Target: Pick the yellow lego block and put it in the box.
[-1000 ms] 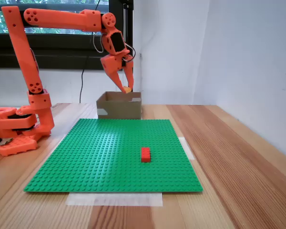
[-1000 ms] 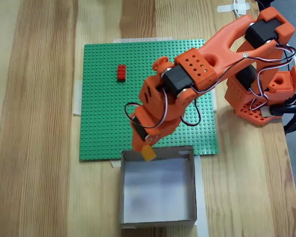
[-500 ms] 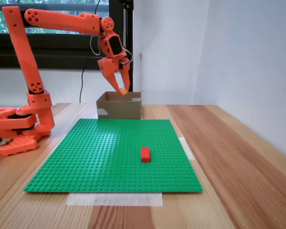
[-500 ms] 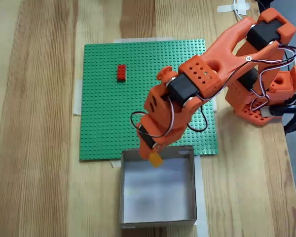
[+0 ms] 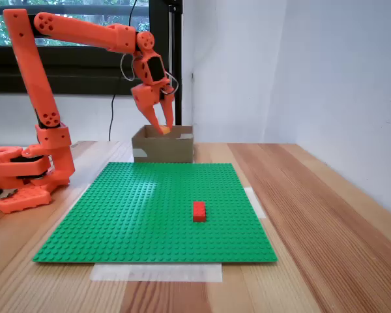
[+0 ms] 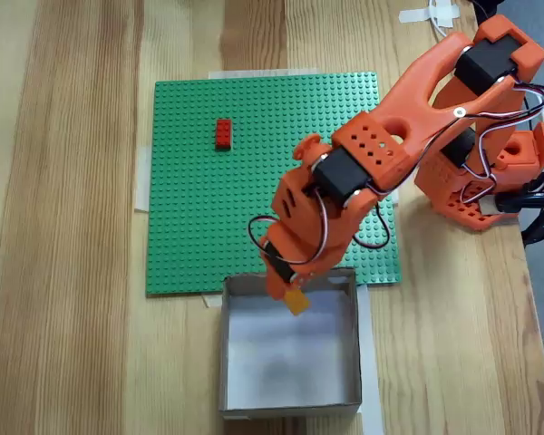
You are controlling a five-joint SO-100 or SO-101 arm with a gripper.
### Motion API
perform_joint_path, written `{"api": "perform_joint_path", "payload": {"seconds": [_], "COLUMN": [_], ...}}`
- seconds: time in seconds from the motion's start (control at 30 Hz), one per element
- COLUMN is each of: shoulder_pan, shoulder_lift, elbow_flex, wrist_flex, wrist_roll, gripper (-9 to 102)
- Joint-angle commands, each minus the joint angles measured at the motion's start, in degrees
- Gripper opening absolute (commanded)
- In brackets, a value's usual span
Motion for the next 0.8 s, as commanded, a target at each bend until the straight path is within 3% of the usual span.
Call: {"api": "perform_joint_path", "payload": {"seconds": [0.0, 0.77], "shoulder_pan": [0.2, -0.2], "shoulder_lift": [1.8, -3.2], "elbow_flex": [0.3, -0.2], "wrist_flex": [-0.7, -2.3], "wrist_roll": [0.1, 0.1], "gripper": [7, 8]}}
